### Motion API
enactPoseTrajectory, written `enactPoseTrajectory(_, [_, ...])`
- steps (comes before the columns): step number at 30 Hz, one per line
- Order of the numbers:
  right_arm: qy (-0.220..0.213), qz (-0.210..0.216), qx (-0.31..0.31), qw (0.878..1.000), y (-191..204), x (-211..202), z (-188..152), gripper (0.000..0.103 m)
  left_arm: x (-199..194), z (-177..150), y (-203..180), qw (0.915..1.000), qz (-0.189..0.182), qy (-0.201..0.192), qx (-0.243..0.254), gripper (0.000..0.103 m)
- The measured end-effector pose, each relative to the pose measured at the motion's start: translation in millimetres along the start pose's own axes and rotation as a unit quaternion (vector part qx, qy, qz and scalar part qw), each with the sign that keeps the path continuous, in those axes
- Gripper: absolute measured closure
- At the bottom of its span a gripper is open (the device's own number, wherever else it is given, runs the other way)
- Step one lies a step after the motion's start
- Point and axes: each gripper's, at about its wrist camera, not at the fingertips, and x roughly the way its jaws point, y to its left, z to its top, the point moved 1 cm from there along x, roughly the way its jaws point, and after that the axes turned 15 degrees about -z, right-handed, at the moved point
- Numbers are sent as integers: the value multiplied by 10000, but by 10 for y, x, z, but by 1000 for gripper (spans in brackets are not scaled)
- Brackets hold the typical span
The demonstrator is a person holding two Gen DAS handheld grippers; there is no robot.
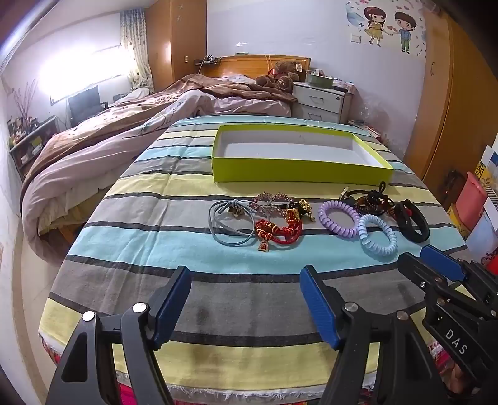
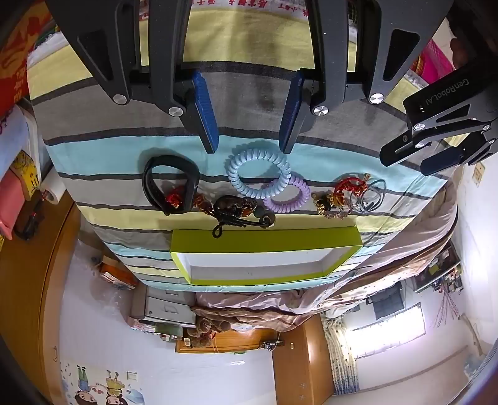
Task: Organize jewelry
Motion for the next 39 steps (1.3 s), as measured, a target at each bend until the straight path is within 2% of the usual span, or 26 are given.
enactPoseTrajectory(4, [2,4,5,10000,1,-5,-2,61,-12,3,1,10000,-23,-41,-20,31])
enactPoseTrajectory(8, [-4,0,-1,10000,12,1,1,61,-49,13,-6,9998,158,-109,69,31])
enactPoseTrajectory(14, [-20,-14,19,10000,-36,9,31,61,-67,10,-23,9995,216,-151,168,31])
enactPoseTrajectory(39, [-99,-47,35,9999,-16,-58,0,61,-112,-10,-39,9997,158,-142,100,31])
